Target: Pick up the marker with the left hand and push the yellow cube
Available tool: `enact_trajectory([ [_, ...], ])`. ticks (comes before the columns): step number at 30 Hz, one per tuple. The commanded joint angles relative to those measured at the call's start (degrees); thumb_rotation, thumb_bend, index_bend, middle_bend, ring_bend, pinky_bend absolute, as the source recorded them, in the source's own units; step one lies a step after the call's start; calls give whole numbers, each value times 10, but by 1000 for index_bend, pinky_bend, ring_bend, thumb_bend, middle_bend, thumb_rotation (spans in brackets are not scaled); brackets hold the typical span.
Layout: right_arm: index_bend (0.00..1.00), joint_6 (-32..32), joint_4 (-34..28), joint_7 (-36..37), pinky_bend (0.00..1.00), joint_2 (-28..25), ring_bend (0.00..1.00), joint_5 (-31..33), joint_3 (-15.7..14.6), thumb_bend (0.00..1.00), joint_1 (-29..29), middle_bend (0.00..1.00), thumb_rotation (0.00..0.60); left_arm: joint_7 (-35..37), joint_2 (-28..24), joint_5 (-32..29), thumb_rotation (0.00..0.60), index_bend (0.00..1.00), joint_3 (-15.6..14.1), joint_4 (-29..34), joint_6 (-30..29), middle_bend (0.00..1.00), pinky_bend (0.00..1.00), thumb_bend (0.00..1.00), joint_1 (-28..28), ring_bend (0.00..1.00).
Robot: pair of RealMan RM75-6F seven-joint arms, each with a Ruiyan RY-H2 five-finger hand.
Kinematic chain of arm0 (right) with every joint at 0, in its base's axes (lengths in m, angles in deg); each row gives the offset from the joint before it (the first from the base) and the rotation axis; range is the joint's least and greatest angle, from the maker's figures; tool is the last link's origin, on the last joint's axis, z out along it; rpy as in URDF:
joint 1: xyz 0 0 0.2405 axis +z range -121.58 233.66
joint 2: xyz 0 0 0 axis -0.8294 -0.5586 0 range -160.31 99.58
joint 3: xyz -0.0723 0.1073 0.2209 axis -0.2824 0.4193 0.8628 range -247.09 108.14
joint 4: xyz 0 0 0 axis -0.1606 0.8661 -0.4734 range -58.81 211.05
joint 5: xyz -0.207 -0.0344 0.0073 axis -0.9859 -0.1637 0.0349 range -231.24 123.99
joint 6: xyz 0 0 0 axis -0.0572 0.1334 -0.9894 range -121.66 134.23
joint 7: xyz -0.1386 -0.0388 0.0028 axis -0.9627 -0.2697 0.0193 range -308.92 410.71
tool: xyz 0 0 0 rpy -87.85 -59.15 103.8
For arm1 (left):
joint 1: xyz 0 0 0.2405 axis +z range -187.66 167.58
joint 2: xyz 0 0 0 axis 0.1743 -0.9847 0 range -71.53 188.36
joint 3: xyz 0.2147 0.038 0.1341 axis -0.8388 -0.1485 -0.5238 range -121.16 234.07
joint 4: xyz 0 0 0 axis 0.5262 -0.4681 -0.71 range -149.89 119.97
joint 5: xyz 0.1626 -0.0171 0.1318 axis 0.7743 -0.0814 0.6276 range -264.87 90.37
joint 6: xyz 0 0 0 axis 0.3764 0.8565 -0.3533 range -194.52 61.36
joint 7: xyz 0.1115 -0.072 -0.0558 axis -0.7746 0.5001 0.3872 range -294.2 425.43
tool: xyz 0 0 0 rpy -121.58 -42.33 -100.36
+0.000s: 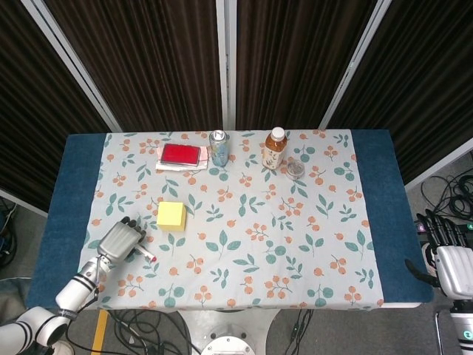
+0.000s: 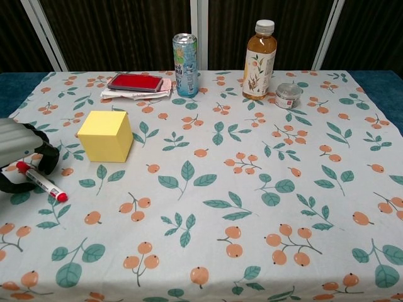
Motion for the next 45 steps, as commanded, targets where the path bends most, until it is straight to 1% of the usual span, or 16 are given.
enact_trajectory([
  [1,0,-1,-1,-1,0,0,0,1,0,150,0,0,600,4,2,0,600,562,-2,-4,2,602,332,333,-1,358],
  [3,0,-1,-1,-1,0,0,0,0,0,151,0,0,600,10,3,1,600,574,-4,-7,2,614,405,342,-2,375],
  [4,0,-1,-1,-1,0,-1,0,0,0,150,0,0,600,17,6,5,600,587,-4,-11,-5,626,458,351,-2,390],
  [7,0,-1,-2,-3,0,-1,0,0,0,151,0,0,600,43,14,19,600,641,-6,-31,-31,672,572,391,3,453],
  [12,0,-1,-4,-4,0,-2,0,-1,0,150,1,0,600,78,20,27,600,686,-11,-55,-47,713,654,416,6,521],
  [15,0,1,-5,-5,0,-3,0,-1,0,150,0,0,600,112,23,35,600,711,-14,-74,-62,736,694,430,10,550],
  [20,0,4,-7,-5,0,-5,0,0,0,149,-2,0,600,183,21,29,600,717,-7,-105,-85,740,723,447,18,565],
  [25,0,4,-8,-6,0,-5,0,-1,1,150,-2,0,600,254,22,4,600,717,13,-136,-84,740,734,460,19,568],
  [29,0,4,-9,-7,0,-5,0,-1,1,150,-1,0,600,265,31,-12,600,717,25,-167,-67,740,735,465,11,568],
  [34,0,6,-10,-8,0,-6,0,0,1,150,-3,0,600,269,48,-20,600,717,33,-199,-43,740,735,465,-4,568],
  [41,0,5,-9,-7,0,-6,0,3,1,150,-5,0,600,262,67,-12,600,717,34,-226,-25,740,735,465,-29,568],
  [45,0,4,-8,-6,0,-6,0,4,1,150,-5,0,600,259,75,0,600,717,29,-236,-18,740,734,465,-46,568],
])
